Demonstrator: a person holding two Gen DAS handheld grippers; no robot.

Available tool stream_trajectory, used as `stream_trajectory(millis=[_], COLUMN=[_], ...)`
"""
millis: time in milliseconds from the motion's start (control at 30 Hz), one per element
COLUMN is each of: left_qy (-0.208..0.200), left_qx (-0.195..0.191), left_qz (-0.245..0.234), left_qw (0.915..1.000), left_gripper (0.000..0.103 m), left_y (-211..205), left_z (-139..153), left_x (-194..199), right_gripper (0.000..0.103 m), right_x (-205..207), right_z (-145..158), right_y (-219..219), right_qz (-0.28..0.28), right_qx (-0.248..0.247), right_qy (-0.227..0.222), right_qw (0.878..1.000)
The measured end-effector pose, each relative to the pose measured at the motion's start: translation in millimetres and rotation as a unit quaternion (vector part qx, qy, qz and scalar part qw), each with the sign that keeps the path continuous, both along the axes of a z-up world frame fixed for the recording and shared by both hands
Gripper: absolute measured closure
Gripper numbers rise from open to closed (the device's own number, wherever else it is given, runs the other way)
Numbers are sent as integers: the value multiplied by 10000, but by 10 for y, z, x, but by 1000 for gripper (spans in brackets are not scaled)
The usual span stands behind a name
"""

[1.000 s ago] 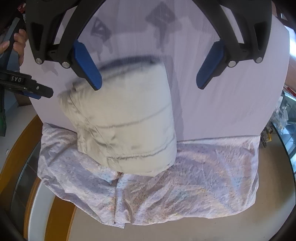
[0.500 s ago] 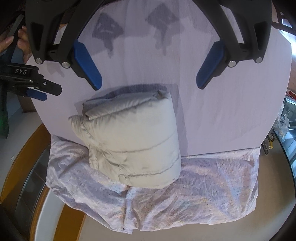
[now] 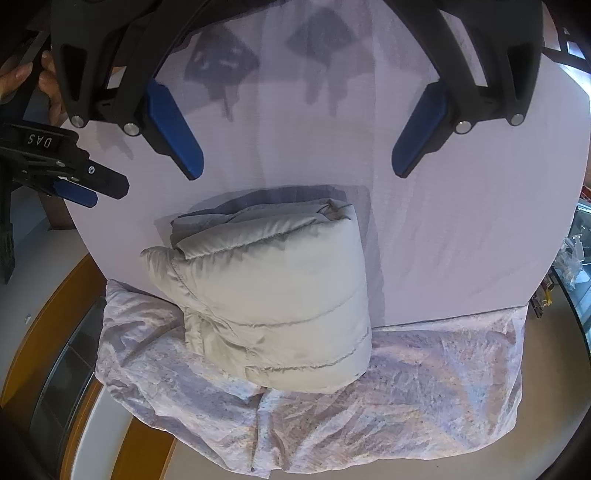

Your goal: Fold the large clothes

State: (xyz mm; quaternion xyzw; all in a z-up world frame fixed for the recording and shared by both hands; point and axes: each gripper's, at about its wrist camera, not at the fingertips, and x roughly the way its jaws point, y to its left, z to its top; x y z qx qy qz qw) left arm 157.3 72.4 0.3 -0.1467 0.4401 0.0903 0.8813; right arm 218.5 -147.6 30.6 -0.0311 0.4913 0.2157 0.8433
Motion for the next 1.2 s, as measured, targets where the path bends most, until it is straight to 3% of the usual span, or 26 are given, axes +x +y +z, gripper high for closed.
stream_trajectory(millis=[1200], left_qy=[-59], left_qx=[-161], left_qz=[32], left_qw=[9998], left_gripper=[2], left_y=[-22], left_z=[-25], left_x=[19], right_gripper=[4], right_x=[-12], right_z=[-9], right_y=[-24], right_qz=[5], right_qx=[93], right_qy=[-16], right_qw=[10000])
